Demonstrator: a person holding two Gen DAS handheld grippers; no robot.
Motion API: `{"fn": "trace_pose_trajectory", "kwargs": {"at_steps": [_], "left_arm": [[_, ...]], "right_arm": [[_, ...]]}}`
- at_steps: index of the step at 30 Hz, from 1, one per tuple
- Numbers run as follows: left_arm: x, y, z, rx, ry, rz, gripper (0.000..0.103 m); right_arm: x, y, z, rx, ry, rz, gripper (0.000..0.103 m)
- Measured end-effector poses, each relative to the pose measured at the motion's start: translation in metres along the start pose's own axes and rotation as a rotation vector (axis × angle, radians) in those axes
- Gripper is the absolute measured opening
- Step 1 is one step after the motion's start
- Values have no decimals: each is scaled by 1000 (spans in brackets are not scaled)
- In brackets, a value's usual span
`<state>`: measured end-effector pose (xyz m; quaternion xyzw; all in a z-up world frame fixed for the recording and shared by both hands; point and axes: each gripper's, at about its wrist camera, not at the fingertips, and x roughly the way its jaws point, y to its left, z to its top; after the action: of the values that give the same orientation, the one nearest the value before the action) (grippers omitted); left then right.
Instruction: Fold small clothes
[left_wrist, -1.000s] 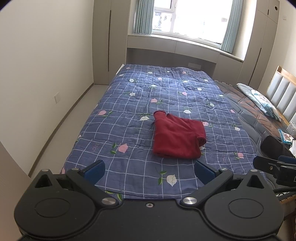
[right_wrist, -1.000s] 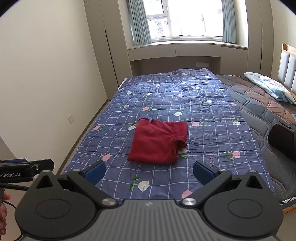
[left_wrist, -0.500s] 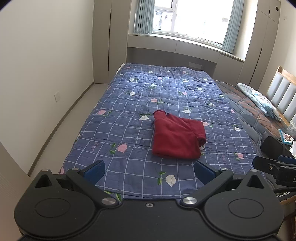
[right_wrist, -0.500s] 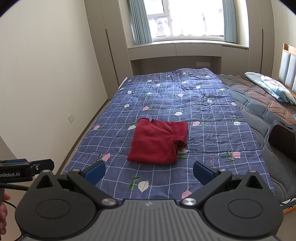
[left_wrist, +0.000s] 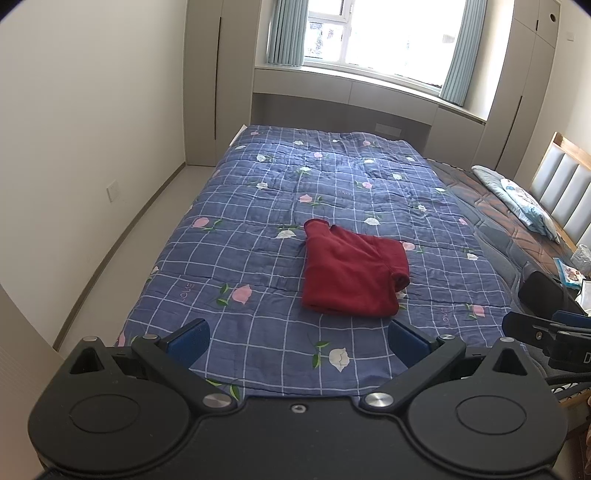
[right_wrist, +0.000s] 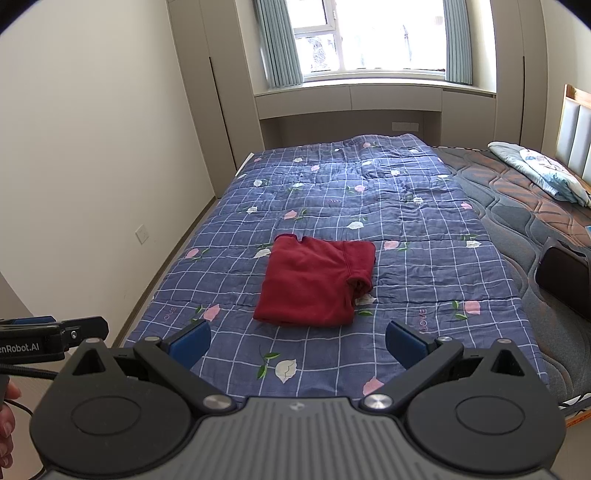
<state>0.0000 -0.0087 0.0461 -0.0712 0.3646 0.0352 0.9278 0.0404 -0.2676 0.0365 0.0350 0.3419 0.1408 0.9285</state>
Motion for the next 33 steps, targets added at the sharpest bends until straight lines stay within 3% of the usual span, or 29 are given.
{"fn": "trace_pose_trajectory", "kwargs": {"at_steps": [24, 33], "left_arm": [[12, 4, 5, -12, 48, 34, 102], [15, 13, 9, -15, 50, 8, 102]], "right_arm": [[3, 4, -2, 2, 17, -20, 103], [5, 11, -1, 12, 19, -45, 103]]}}
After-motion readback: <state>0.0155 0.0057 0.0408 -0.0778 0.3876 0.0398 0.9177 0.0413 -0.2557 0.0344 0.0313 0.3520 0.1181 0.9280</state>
